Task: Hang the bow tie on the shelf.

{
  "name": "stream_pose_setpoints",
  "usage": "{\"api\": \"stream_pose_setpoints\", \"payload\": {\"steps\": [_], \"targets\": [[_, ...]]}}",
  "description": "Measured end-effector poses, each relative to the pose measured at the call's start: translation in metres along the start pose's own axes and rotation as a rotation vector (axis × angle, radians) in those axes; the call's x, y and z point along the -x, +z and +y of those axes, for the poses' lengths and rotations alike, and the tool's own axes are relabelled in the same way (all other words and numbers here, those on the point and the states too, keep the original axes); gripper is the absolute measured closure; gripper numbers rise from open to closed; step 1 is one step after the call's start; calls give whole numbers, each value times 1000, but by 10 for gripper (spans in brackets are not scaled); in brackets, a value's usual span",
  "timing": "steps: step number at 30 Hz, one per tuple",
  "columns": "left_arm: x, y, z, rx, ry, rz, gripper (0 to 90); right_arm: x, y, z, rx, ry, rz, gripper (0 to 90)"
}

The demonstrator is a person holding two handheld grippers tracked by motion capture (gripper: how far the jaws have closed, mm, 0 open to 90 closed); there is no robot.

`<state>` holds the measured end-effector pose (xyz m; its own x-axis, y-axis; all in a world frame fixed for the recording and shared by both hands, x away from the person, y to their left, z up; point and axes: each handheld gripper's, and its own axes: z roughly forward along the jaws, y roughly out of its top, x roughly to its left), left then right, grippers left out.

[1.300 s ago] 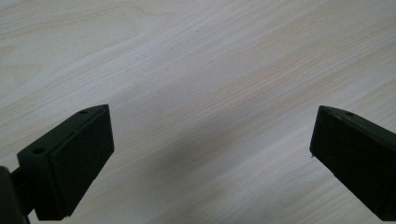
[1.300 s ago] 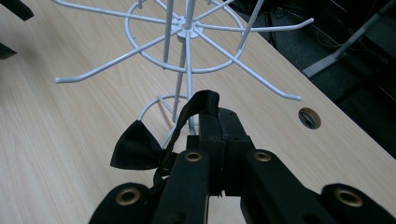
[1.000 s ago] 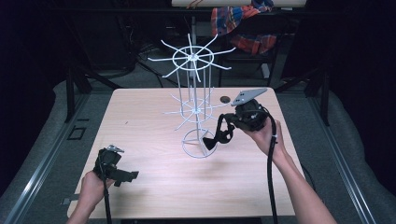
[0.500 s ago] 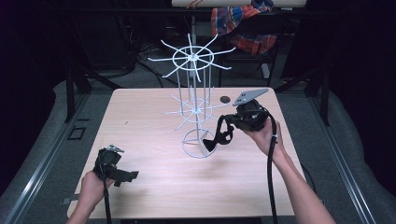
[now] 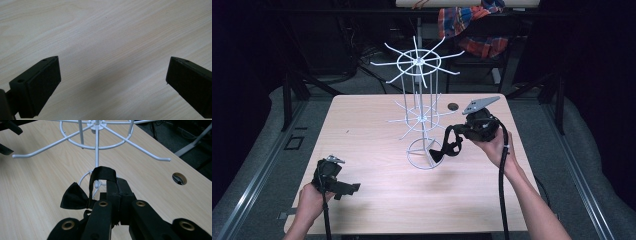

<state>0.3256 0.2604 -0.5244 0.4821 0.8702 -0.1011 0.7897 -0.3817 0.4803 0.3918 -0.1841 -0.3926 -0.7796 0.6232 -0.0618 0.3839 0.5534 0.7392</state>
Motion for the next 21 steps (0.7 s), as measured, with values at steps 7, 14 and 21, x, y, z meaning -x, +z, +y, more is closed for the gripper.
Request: {"api": "stream_pose_setpoints", "payload": {"steps": [7, 14, 21], "targets": [[0, 0, 0, -6, 2, -1, 0, -1, 5, -3, -15, -5, 3, 899], [0, 0, 1, -6, 8, -2, 0, -4, 11, -7, -23, -8, 16, 897], [0, 0, 1, -5, 8, -3, 0, -6, 15, -8, -21, -13, 23, 895]]}}
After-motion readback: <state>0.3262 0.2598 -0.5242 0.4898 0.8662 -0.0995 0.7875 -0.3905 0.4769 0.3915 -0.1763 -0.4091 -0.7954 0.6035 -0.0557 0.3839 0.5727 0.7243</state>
